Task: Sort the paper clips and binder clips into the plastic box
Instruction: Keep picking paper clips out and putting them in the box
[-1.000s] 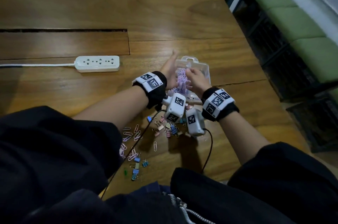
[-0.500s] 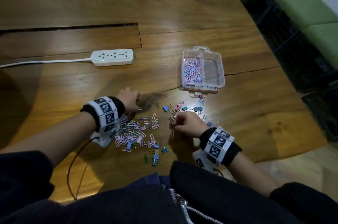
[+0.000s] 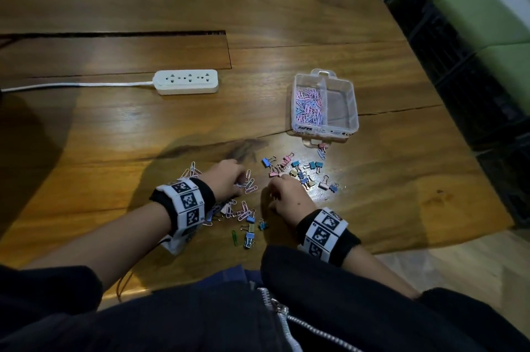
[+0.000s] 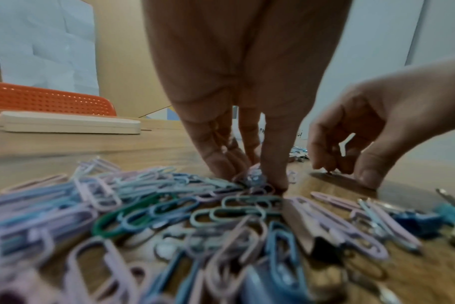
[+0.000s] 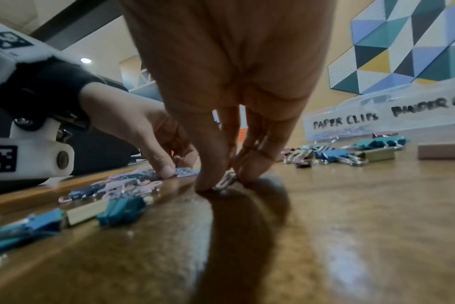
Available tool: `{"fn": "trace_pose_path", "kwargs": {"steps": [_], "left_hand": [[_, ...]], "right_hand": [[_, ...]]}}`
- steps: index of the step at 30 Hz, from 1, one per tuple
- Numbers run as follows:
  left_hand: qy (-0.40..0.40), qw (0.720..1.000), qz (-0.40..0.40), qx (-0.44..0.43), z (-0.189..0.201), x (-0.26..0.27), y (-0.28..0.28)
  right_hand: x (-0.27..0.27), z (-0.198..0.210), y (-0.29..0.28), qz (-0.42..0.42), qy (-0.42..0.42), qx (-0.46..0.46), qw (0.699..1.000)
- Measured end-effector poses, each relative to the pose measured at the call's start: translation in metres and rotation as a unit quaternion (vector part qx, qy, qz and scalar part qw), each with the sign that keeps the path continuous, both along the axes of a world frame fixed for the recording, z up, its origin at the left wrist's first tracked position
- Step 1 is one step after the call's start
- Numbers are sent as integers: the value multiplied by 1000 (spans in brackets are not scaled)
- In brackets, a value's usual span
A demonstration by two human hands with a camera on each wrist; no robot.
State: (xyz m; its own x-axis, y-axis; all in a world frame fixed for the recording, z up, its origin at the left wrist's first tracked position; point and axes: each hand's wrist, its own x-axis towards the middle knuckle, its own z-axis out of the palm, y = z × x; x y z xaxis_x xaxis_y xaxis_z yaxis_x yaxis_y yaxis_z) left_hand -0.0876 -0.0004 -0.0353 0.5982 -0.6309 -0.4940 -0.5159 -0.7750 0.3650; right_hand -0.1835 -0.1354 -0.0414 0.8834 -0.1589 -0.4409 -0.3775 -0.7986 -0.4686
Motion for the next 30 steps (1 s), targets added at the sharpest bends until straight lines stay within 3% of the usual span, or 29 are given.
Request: {"fn": "trace_pose_path", "kwargs": {"steps": [6,10,12,16,18,19,20,24,28,30], "left_hand": [[23,1000,13,-4,4,3,1],[130,976,134,-108,10,17,9],[260,910,259,-193,15,24,13],[425,721,462,-292,16,29,27],[466,665,490,-316,10,28,35],[472,660,490,-319,9,27,38],[467,670,484,-315,8,26,40],[392,775,425,-256,8,24,44],[351,820,402,-209,6,27,58],[294,863,373,-173,6,25,63]], "right_hand": [[7,3,-1,61,1,10,998],[17,11,-4,10,-10,84,996],[24,17,-7,-55,-28,166,984],[35,15,-5,-84,-5,272,959],[39,13,0,-60,-9,253,965],[41,11,3,-53,-9,239,970],[44,9,6,-50,-8,220,974],[50,-7,14,19,-19,79,997],[50,-14,30,94,-25,37,995],[50,-13,36,133,-42,14,990]]}}
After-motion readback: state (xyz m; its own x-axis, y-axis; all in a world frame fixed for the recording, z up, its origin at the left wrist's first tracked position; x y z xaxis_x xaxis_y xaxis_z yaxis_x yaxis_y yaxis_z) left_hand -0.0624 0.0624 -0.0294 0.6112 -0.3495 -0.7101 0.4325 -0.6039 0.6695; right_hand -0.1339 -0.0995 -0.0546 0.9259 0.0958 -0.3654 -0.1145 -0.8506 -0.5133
